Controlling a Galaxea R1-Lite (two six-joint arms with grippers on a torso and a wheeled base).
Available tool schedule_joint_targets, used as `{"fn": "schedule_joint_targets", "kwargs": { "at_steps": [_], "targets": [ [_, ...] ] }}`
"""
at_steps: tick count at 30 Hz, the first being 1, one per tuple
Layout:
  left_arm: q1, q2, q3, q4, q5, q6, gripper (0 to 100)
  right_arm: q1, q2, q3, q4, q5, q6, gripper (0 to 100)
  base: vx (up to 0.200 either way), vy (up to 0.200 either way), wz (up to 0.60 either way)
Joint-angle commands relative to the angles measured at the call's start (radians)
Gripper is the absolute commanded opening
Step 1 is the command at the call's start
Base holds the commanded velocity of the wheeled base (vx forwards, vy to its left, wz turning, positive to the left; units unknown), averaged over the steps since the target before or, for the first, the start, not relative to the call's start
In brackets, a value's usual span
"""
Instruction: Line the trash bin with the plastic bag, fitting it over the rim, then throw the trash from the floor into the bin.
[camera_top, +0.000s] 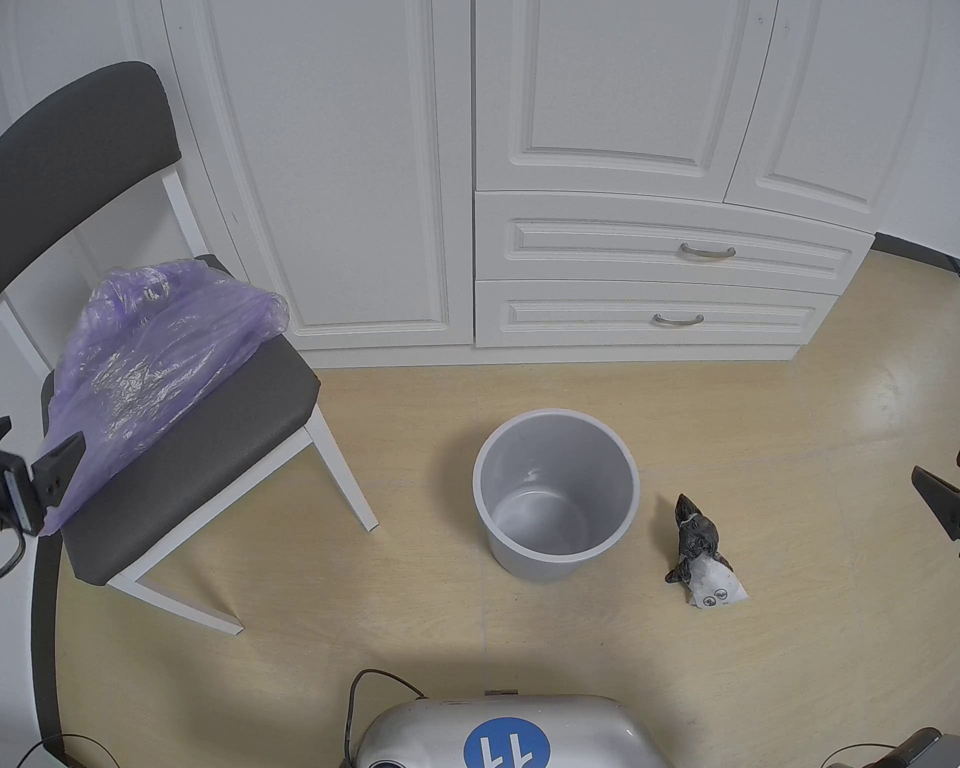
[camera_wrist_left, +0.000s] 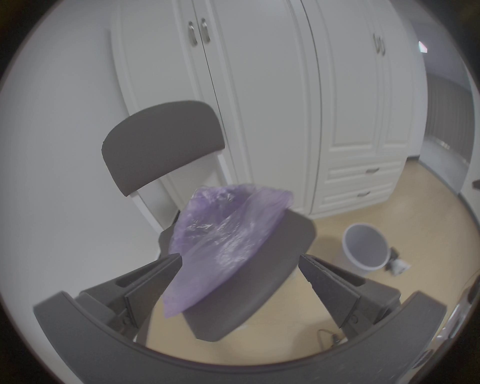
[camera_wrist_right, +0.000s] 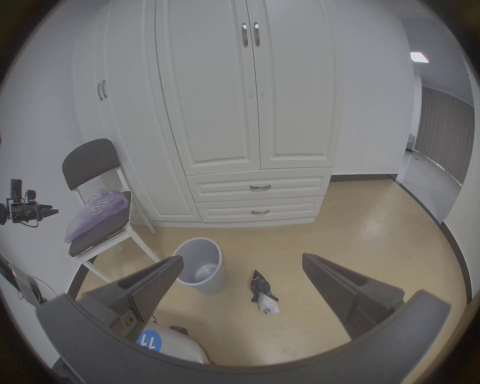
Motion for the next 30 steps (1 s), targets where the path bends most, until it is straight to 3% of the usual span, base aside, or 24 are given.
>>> {"fn": "schedule_joint_targets", "kwargs": {
  "at_steps": [1, 4, 8, 14, 16, 24, 30],
  "targets": [
    [0.075, 0.289, -0.094, -0.019, 0.104, 0.104, 100, 0.004, 0.127, 0.015, -0.034, -0.002, 0.014, 100, 0.0, 0.0, 0.0],
    [0.134, 0.341, -0.106, -0.018, 0.117, 0.154, 100, -0.004, 0.155, 0.021, -0.06, -0.001, 0.014, 100, 0.0, 0.0, 0.0],
    [0.315, 0.343, -0.078, -0.002, 0.063, 0.289, 100, -0.006, 0.193, 0.032, -0.095, -0.004, 0.016, 100, 0.0, 0.0, 0.0],
    [0.611, 0.319, 0.015, -0.015, -0.342, 0.467, 100, -0.006, 0.196, 0.038, -0.095, -0.004, 0.016, 100, 0.0, 0.0, 0.0],
    [0.681, 0.339, 0.026, -0.018, -0.4, 0.507, 100, -0.004, 0.198, 0.04, -0.093, -0.004, 0.016, 100, 0.0, 0.0, 0.0],
    [0.79, 0.399, 0.063, -0.021, -0.48, 0.529, 100, 0.007, 0.207, 0.046, -0.095, -0.004, 0.016, 100, 0.0, 0.0, 0.0],
    [0.815, 0.481, 0.1, -0.095, -0.48, 0.576, 100, 0.019, 0.228, 0.046, -0.096, -0.002, 0.037, 100, 0.0, 0.0, 0.0]
  ]
}}
